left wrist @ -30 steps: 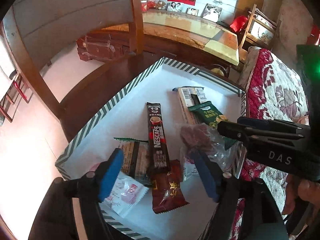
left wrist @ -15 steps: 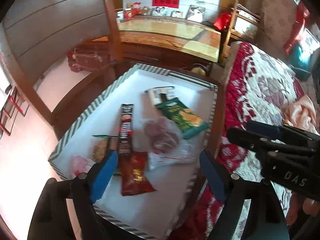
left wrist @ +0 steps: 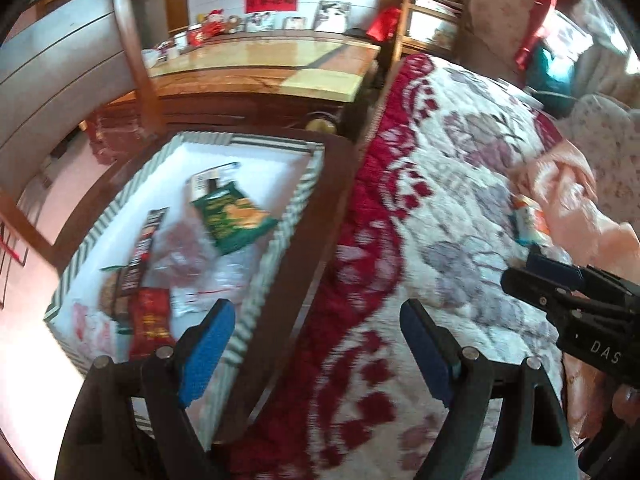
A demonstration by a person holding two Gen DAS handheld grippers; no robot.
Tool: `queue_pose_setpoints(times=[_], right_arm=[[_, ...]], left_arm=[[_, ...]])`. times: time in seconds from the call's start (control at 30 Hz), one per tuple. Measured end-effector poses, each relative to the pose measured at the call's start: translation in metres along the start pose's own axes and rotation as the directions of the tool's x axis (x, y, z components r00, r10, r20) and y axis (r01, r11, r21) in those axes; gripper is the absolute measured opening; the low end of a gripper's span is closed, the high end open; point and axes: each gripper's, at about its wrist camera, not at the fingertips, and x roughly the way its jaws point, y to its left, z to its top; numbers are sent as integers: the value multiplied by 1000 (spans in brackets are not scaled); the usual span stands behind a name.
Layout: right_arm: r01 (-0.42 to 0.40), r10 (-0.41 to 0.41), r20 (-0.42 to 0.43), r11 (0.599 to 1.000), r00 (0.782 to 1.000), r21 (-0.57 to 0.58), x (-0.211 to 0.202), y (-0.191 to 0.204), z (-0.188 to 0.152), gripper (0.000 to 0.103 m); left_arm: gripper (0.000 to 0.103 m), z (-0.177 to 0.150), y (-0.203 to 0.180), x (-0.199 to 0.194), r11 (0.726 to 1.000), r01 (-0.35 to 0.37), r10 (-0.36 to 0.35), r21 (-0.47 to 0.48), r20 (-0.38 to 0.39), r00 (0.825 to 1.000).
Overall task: Organize snacks
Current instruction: 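Move both tools back over the remaining snacks on the bed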
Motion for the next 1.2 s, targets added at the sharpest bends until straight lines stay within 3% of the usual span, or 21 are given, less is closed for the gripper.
queue_pose_setpoints(times=[0.3,0.57,0.93,1.2], right_arm=[[115,-117,30,991,993,75,-40,-71,-44,52],[152,-162,48,974,986,170,-53,-116,-69,53],[143,-160,58,963,985,229,-47,-147,-84,53],[140,-153,34,959,988,247,-40,-152,-86,53]], left_arm=[[86,1,-57,3,996,66,-67,65,-1,998],[86,-2,-101,10,988,94,-93,126,-19,996],[86,-8,-141,33,976,133,-119,173,-87,989],[86,12,-168,45,959,217,-200,180,-111,974]])
